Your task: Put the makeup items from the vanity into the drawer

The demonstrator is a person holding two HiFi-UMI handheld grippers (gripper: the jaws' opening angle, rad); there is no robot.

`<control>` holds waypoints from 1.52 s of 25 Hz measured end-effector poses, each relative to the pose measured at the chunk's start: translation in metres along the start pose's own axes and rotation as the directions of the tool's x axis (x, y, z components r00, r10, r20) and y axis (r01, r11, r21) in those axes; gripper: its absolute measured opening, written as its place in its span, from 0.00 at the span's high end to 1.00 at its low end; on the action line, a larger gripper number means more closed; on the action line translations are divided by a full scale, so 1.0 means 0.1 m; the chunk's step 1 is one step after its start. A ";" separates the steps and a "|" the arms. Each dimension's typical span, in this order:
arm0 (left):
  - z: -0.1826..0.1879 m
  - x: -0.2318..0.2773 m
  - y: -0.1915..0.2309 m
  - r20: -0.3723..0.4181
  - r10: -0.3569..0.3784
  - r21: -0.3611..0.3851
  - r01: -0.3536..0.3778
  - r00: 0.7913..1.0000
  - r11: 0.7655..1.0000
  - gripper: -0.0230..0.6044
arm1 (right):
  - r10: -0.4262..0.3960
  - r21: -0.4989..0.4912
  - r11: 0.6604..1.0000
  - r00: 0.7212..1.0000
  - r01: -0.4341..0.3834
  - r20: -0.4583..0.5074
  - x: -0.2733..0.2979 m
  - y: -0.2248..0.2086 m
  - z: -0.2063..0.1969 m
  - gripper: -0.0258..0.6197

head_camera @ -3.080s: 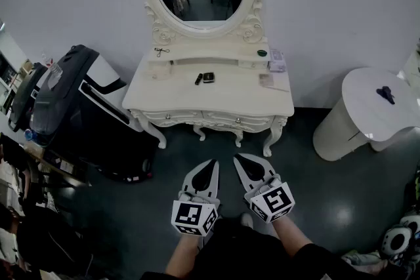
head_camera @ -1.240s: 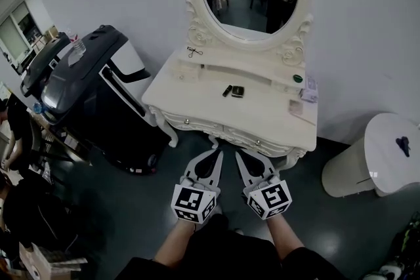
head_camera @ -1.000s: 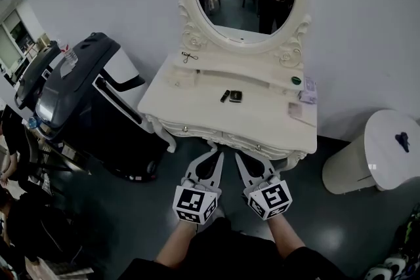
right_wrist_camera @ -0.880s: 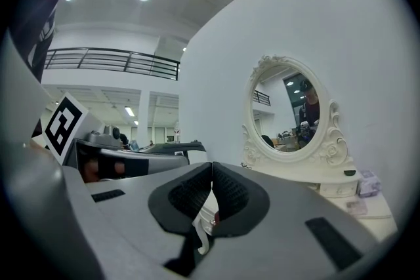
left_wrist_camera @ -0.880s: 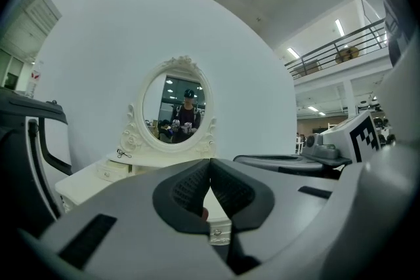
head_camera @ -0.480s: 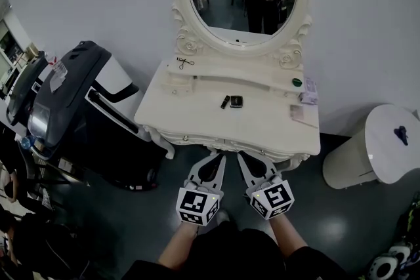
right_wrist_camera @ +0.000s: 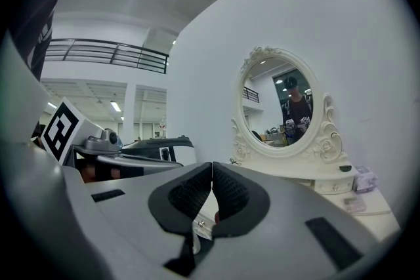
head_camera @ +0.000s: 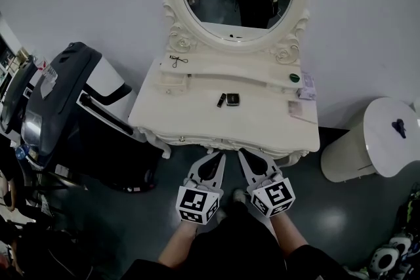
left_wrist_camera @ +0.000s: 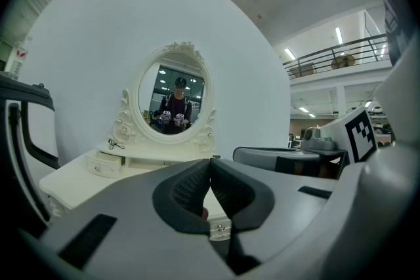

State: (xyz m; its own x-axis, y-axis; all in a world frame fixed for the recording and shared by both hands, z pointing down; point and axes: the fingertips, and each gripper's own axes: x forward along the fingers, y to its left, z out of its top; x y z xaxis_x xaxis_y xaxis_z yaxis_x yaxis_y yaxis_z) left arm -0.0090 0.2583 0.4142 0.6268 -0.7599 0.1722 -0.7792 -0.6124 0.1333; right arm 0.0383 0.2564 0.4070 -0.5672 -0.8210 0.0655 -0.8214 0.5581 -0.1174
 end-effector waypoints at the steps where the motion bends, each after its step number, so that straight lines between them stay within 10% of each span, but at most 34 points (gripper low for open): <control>1: -0.01 0.03 0.01 -0.003 -0.001 -0.001 0.001 1.000 1.000 0.94 | -0.002 0.000 1.000 1.000 0.002 -0.002 0.02 -0.03 -0.01 0.92; 38: 0.15 1.75 0.82 -0.078 0.104 -0.017 -0.105 0.992 0.994 0.94 | 0.094 0.070 0.993 0.995 -0.091 -0.034 1.30 -1.50 -0.01 0.92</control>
State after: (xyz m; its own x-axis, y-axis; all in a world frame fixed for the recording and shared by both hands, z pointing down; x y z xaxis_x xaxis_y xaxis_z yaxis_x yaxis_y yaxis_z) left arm 0.0367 0.0715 0.4410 0.5405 -0.8000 0.2606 -0.8407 -0.5254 0.1310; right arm 0.0879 0.0662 0.4336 -0.6435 -0.7605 0.0874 -0.7599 0.6209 -0.1922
